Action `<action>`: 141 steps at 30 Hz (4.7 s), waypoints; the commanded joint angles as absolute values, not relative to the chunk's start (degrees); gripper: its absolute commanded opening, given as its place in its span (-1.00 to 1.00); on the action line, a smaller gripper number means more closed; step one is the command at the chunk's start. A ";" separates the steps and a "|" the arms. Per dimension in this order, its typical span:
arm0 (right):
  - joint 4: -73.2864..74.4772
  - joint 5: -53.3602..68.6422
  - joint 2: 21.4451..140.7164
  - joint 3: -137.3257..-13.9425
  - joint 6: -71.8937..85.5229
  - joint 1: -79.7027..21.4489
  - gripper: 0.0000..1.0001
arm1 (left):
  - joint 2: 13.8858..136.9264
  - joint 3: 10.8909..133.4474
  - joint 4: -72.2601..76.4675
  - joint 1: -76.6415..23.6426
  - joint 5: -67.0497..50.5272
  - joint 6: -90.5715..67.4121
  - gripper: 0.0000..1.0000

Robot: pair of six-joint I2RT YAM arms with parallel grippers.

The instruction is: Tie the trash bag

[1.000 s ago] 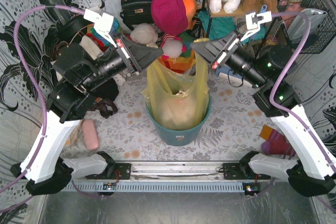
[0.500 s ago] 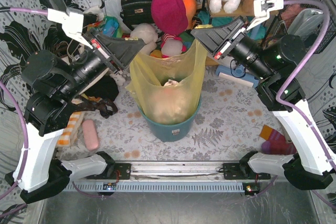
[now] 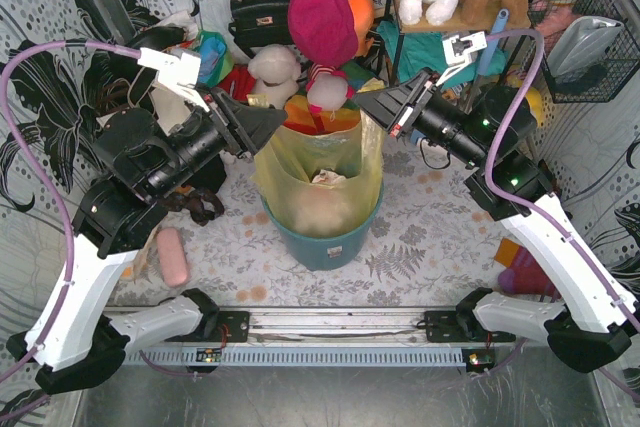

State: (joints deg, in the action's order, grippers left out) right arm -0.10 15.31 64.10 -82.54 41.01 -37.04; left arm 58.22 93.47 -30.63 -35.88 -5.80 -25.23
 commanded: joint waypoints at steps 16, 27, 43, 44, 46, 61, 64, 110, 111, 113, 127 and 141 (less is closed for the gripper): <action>14.93 11.45 59.44 -91.06 36.41 -36.91 0.33 | 54.09 104.43 -45.01 -35.50 -7.31 -23.44 0.48; 21.06 8.37 60.51 -96.53 34.14 -36.93 0.32 | 51.82 98.03 -37.78 -35.49 -30.00 -28.56 0.48; 27.38 9.01 64.59 -105.32 29.50 -36.91 0.07 | 46.79 77.16 -3.99 -35.68 -48.25 -40.23 0.60; 27.54 9.09 64.72 -105.54 28.93 -36.91 0.06 | 46.72 77.01 -3.71 -35.70 -46.88 -40.28 0.60; 28.34 9.20 65.21 -106.55 28.05 -36.91 0.04 | 47.26 77.01 -3.44 -36.04 -45.25 -40.18 0.55; 30.84 5.77 66.77 -112.17 19.07 -36.91 0.00 | 56.29 82.17 -12.59 -68.63 -6.18 -17.95 0.35; 31.92 7.69 67.65 -113.68 15.62 -36.91 -0.01 | 56.73 78.89 -6.02 -75.10 3.47 -11.04 0.37; 46.44 31.43 82.53 -132.80 -3.56 -30.36 -0.41 | 62.12 67.59 21.02 -76.51 17.89 2.83 0.50; 46.27 31.42 82.48 -132.73 -3.45 -30.37 -0.46 | 62.04 67.59 20.94 -76.47 17.80 2.77 0.50; 45.72 31.14 82.37 -132.27 -3.49 -30.35 -0.58 | 62.00 67.59 20.77 -76.41 17.67 2.75 0.50; 35.67 32.15 77.15 -124.79 -0.60 -30.33 -1.00 | 63.22 69.52 20.91 -73.62 18.67 1.53 0.48; 30.68 36.60 74.88 -121.58 2.33 -30.37 -1.00 | 65.52 73.74 21.09 -64.14 9.78 -0.15 0.49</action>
